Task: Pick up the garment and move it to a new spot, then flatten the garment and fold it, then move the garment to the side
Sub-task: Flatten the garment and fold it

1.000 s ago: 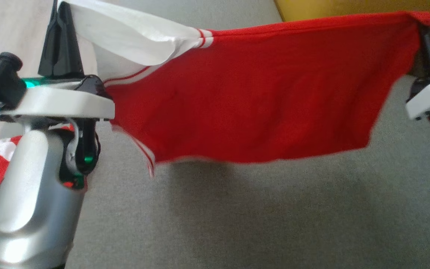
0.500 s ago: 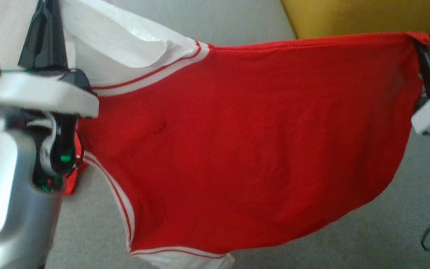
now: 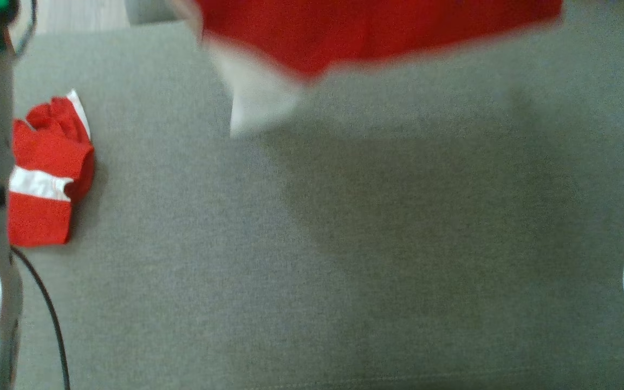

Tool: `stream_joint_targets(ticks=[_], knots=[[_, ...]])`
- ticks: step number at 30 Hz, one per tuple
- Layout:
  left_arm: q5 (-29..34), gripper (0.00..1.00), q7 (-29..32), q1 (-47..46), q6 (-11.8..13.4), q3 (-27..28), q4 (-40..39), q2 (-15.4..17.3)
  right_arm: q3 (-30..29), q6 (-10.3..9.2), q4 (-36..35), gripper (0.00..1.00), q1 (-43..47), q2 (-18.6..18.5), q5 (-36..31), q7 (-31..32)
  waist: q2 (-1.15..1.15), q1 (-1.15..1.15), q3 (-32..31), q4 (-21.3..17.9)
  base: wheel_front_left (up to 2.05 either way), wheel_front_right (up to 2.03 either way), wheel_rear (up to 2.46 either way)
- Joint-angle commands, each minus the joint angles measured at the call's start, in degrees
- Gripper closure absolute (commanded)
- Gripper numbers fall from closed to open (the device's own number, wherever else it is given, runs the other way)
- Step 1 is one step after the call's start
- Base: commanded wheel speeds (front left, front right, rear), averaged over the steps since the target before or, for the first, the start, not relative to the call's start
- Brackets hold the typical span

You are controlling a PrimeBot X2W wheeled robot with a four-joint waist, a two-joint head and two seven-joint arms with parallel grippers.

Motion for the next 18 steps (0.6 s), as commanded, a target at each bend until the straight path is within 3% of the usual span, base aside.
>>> stream_joint_targets(ticks=[1, 5, 9, 14, 18], knots=[[1.2, 1.00, -3.0, -5.1, -0.4, 2.1, -0.3, 2.1, -0.3, -0.05, 0.2, 1.00, -4.1, 0.7, 0.4, -4.0, 0.00, -0.01, 3.3, 0.7, 0.00, 0.00, 0.00], [2.3, 1.00, -9.5, -9.3, -2.1, 1.1, 3.8, 0.3, -0.3, -0.05, 6.4, 1.00, -7.1, 0.8, 2.0, -12.9, 0.00, -0.01, 6.8, 2.2, 0.00, 0.00, 0.00], [3.4, 1.00, -12.1, -9.1, -4.2, -0.7, 7.2, -1.2, -0.7, -0.05, 12.5, 1.00, -6.2, 0.3, 5.7, -16.1, 0.00, -0.01, 10.7, 3.8, 0.00, 0.00, 0.00], [4.7, 1.00, -13.2, -3.1, -6.6, -3.1, 11.7, -2.4, 0.6, -0.05, 19.2, 1.00, -1.1, -0.6, 10.5, -15.1, 0.00, -0.01, 12.2, 5.2, 0.00, 0.00, 0.00], [5.4, 1.00, -13.4, 3.6, -8.2, -4.2, 14.2, -1.9, 3.1, -0.05, 22.5, 1.00, 4.1, -1.3, 14.6, -10.0, 0.00, -0.01, 11.0, 5.3, 0.00, 0.00, 0.00]])
